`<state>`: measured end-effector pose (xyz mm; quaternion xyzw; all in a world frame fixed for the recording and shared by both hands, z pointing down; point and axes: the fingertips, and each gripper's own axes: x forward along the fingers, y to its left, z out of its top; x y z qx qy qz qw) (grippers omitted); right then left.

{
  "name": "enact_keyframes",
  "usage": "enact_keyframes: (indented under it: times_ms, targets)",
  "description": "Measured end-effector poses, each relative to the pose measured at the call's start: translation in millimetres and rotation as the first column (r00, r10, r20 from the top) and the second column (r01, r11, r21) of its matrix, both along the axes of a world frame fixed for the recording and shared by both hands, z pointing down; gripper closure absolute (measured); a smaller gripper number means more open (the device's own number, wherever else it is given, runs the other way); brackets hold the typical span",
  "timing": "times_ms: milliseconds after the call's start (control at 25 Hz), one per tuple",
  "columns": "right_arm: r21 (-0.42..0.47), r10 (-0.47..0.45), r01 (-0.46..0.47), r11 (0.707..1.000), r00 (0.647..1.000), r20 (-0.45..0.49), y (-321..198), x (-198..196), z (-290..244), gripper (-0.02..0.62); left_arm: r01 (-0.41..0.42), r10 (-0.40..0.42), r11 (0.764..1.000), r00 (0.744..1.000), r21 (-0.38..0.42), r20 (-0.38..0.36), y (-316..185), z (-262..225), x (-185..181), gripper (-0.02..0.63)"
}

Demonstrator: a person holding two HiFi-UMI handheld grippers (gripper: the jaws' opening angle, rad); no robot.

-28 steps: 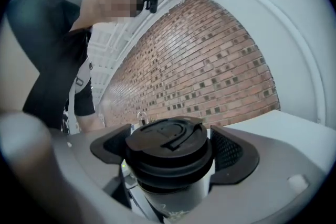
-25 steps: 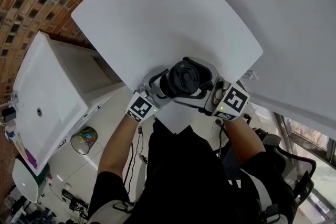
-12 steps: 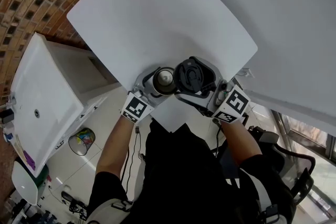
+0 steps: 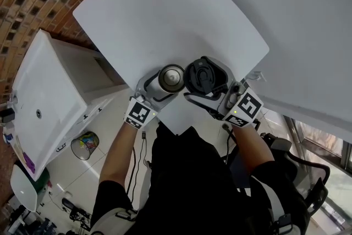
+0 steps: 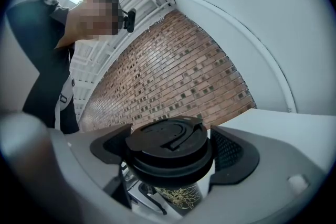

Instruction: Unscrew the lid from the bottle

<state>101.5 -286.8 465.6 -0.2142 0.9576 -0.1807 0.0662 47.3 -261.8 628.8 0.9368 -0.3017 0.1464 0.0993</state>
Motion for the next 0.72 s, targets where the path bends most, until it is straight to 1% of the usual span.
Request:
enact_keyframes:
  times_ms: [80,160,320,440,600,720]
  targets:
    - [0.012,-0.009,0.009,1.000,1.000,0.002,4.2,0.8,-3.3,0.132,-0.006,0.006,1.000,0.999,-0.008,0.033,9.6,4.5,-3.9,0.201]
    - [0.019,-0.017,0.017,1.000,1.000,0.004,10.0,2.6,-6.9,0.132,0.009,-0.008,1.000,0.999,-0.024,0.041,19.0,5.1,-8.9,0.201]
    - [0.049,-0.031,0.031,0.998,0.999,0.005,23.1,5.0,-16.9,0.132,0.060,-0.061,0.996,0.998,-0.073,-0.014,34.3,-6.5,-17.4,0.204]
    - [0.089,-0.020,0.018,0.996,1.000,0.019,30.5,7.2,-27.9,0.132,0.075,-0.077,0.995,0.997,-0.066,-0.031,40.4,-19.6,-23.9,0.206]
    - [0.106,0.016,-0.016,0.994,1.000,0.003,56.5,5.0,-47.4,0.132,0.094,-0.103,0.993,0.987,-0.076,-0.124,58.5,-55.3,-38.5,0.207]
    - [0.126,0.036,-0.037,0.991,0.999,0.004,81.8,-1.6,-59.9,0.132,0.090,-0.097,0.995,0.980,-0.049,-0.173,69.3,-85.3,-54.9,0.209]
